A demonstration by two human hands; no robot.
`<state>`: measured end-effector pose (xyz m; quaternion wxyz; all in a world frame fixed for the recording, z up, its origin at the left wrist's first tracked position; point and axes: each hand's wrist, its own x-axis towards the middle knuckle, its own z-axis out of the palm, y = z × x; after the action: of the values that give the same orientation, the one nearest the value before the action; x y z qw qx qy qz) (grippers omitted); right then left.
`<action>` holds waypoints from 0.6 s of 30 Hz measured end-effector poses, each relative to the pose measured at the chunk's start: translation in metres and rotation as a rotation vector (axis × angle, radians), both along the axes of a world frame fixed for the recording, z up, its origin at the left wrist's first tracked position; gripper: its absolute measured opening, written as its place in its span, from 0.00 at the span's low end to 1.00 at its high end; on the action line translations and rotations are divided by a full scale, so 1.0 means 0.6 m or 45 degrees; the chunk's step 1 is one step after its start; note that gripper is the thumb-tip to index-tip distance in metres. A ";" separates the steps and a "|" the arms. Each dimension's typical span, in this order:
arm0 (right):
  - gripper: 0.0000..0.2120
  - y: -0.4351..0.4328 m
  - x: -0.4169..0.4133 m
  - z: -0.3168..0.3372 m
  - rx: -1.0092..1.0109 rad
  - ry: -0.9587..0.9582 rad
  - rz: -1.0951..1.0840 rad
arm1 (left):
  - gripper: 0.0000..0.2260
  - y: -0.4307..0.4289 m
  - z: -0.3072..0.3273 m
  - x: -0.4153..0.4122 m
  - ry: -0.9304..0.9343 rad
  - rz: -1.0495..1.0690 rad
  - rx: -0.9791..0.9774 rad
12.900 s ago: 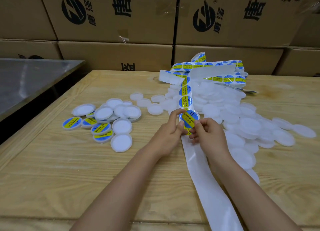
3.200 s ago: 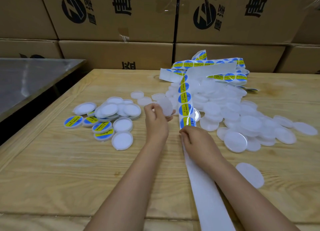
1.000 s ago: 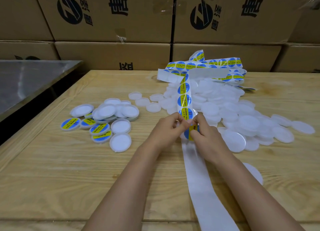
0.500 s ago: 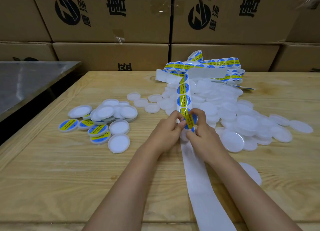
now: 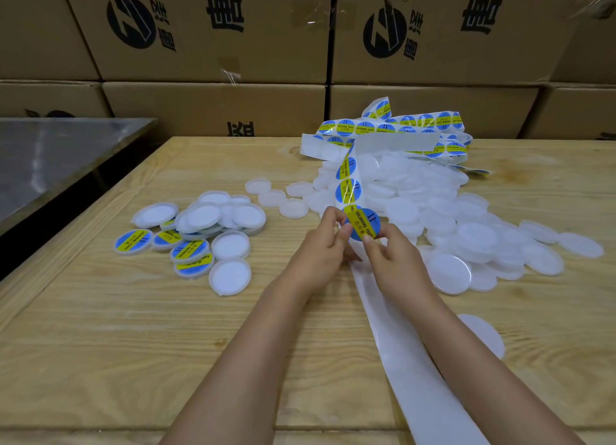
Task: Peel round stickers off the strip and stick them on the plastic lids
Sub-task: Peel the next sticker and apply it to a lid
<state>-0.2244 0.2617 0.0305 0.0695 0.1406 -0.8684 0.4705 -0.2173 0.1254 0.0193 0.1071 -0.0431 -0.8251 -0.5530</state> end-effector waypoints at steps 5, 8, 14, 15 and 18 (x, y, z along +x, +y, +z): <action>0.03 -0.002 -0.001 0.002 -0.076 0.056 -0.055 | 0.05 0.003 0.002 0.003 -0.056 -0.046 0.044; 0.04 -0.004 -0.002 -0.001 -0.082 0.028 -0.059 | 0.08 0.007 0.000 0.004 -0.040 0.004 -0.045; 0.07 -0.004 -0.007 -0.009 -0.051 0.031 -0.089 | 0.10 0.015 -0.004 0.002 0.019 0.105 -0.145; 0.08 -0.003 -0.009 -0.010 -0.053 0.029 -0.096 | 0.11 0.017 -0.004 0.004 0.022 0.102 -0.149; 0.08 -0.003 -0.013 -0.011 -0.093 0.014 -0.123 | 0.16 0.023 -0.003 0.007 0.033 0.083 -0.183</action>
<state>-0.2322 0.2601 0.0237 0.1018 0.0985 -0.8560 0.4971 -0.2130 0.1389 0.0177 0.1322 -0.0311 -0.8621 -0.4881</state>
